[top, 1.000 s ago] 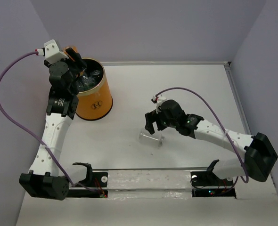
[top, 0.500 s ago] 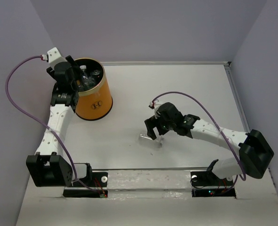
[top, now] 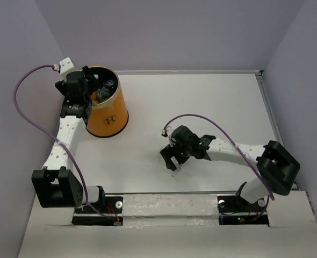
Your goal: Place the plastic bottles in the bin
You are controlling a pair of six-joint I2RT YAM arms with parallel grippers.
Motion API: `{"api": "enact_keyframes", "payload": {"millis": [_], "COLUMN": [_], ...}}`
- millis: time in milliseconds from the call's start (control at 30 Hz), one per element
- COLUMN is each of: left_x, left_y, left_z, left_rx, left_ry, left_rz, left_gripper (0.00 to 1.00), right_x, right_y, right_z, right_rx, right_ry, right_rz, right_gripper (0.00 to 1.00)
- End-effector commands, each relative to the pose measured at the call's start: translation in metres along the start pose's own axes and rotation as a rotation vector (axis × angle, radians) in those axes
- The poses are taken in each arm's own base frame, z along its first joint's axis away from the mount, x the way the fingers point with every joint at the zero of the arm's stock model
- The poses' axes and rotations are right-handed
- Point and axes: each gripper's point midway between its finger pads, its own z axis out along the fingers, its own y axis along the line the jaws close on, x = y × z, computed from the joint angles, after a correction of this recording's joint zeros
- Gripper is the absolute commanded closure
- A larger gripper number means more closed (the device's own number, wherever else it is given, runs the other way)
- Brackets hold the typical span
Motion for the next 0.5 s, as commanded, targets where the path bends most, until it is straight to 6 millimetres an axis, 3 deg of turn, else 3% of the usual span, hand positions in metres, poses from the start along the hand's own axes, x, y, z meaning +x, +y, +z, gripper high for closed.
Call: {"api": "enact_keyframes", "payload": {"millis": [0, 67, 167, 233, 333, 367, 467], "left_x": [-0.042, -0.046, -0.053, -0.055, -0.054, -0.052, -0.052], "left_y": [-0.020, -0.039, -0.051, -0.047, -0.034, -0.026, -0.013], "left_z": [-0.031, -0.049, -0.076, -0.091, -0.103, -0.102, -0.105], "left_rx": [0.132, 0.261, 0.374, 0.387, 0.356, 0.323, 0.272], "left_ry": [-0.080, -0.061, -0.064, -0.077, -0.095, -0.100, -0.126], "left_rz": [-0.075, -0.086, -0.114, -0.114, -0.110, -0.106, -0.109], "left_gripper": [0.01, 0.01, 0.01, 0.01, 0.01, 0.01, 0.01], "right_x": [-0.012, -0.021, -0.031, -0.035, -0.043, -0.046, -0.053], "right_y": [0.010, 0.013, 0.018, 0.020, 0.017, 0.017, 0.021], "right_z": [0.010, 0.015, 0.023, 0.025, 0.026, 0.024, 0.018], "right_rx": [-0.038, -0.055, -0.061, -0.050, -0.031, -0.025, -0.023], "right_ry": [-0.016, -0.052, -0.080, -0.087, -0.111, -0.125, -0.152], "right_rz": [-0.045, -0.044, -0.034, -0.024, -0.010, -0.001, 0.009], "right_gripper": [0.00, 0.00, 0.05, 0.09, 0.26, 0.38, 0.51]}}
